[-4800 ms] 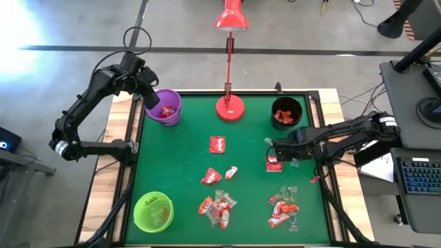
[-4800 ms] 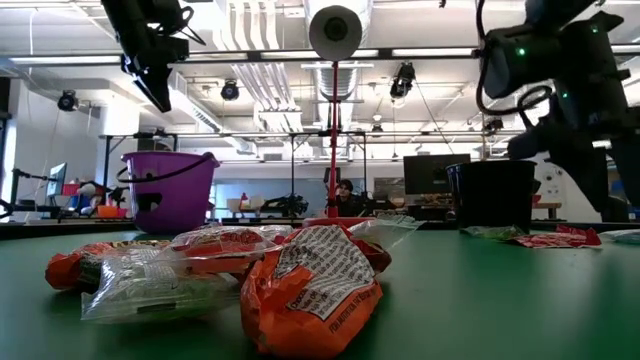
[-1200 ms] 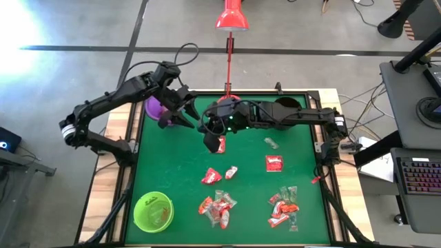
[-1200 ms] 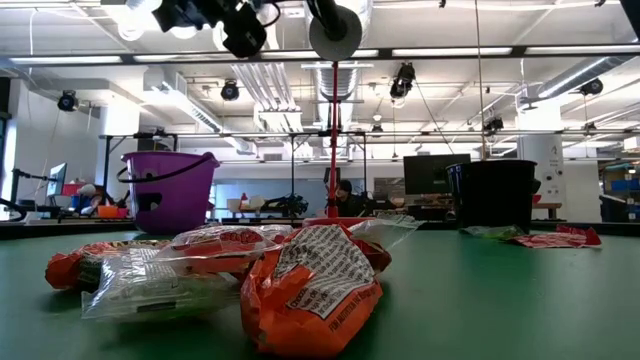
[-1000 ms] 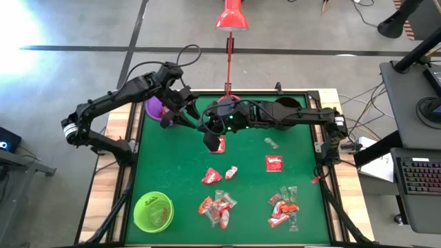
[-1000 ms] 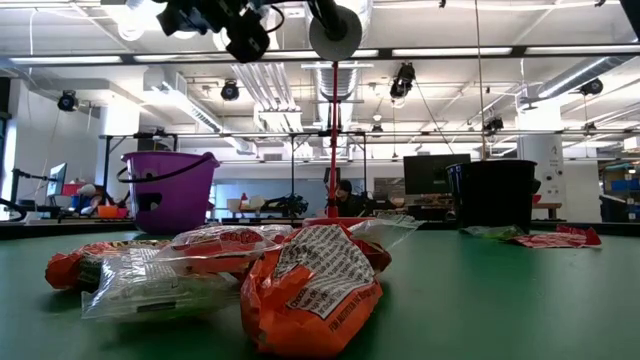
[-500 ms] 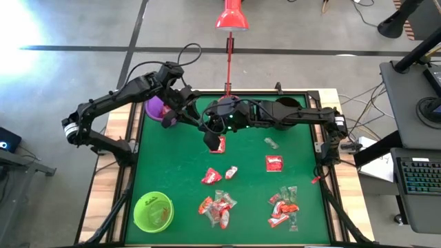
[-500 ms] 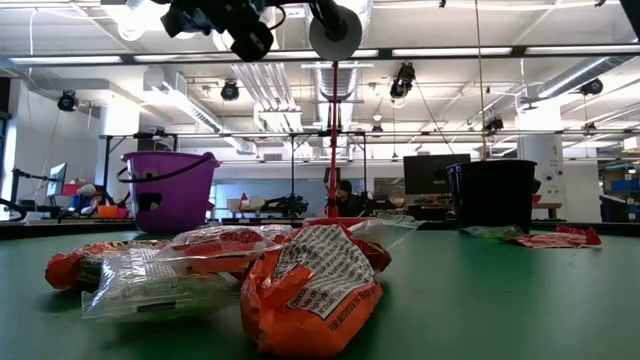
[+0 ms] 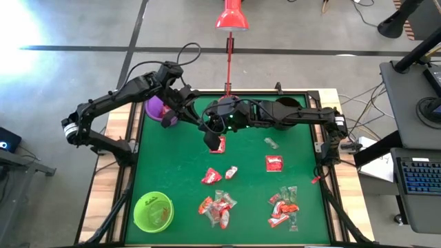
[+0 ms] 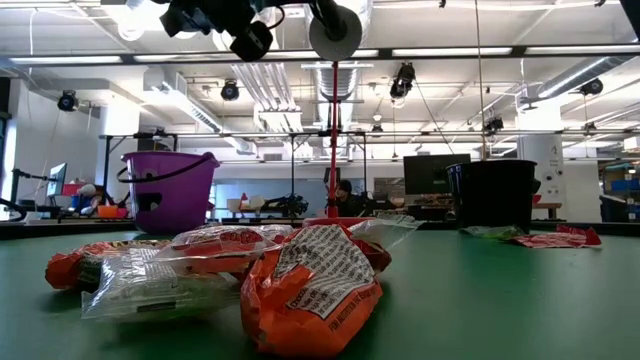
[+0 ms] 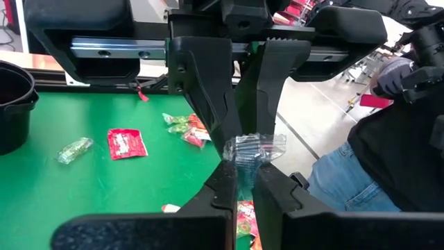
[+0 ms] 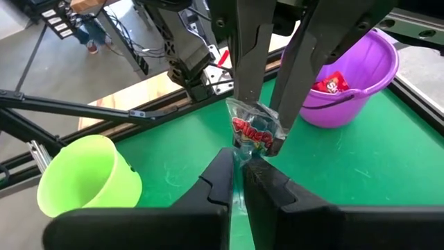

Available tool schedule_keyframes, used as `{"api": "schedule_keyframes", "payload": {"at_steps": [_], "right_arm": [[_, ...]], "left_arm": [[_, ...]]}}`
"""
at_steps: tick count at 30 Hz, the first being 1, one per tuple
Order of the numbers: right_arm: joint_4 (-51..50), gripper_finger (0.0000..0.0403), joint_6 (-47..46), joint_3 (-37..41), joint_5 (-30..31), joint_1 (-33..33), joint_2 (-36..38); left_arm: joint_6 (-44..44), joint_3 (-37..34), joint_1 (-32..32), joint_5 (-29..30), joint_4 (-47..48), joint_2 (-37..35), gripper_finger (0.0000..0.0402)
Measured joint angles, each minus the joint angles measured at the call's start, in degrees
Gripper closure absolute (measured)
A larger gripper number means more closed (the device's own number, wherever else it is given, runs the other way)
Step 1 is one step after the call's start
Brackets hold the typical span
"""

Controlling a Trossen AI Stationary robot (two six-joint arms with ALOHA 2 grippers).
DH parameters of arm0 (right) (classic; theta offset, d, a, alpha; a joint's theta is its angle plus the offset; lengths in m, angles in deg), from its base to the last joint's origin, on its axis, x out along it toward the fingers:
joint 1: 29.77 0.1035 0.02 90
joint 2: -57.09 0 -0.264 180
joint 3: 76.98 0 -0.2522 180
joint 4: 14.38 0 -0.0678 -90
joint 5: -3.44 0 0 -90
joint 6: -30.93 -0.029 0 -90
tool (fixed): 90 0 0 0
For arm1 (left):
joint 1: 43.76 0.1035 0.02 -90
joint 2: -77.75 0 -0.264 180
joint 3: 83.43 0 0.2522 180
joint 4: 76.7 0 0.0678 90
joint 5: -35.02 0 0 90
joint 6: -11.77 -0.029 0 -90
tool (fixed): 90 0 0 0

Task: Sort candy
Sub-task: Put the blue gummy into the light green bucket

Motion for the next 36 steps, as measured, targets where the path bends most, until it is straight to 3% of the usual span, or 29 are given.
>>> {"api": "schedule_keyframes", "payload": {"at_steps": [10,16,22,29,36], "right_arm": [[0.13,0.0292,0.17,0.0,-0.07,0.04,0.0],[-5.61,0.0251,1.29,-1.48,-0.02,-0.11,0.46],[-13.03,0.0241,3.02,-3.04,0.02,-0.63,0.92],[-14.09,0.0248,3.16,-2.82,0.16,-1.97,0.92],[-16.44,0.0248,3.16,-2.71,0.17,-3.49,0.92]], "left_arm": [[1.15,0.0,0.09,0.53,0.32,0.0,0.04],[0.44,0.0,0.15,0.76,9.25,-0.88,0.04],[-5.76,0.0,-0.22,3.36,26.8,-3.5,0.04],[-8.36,0.0,-2.89,5.54,43.56,-6.61,0.04],[-7.88,0.0,-7.79,5.44,48.43,-10.41,0.04]]}}
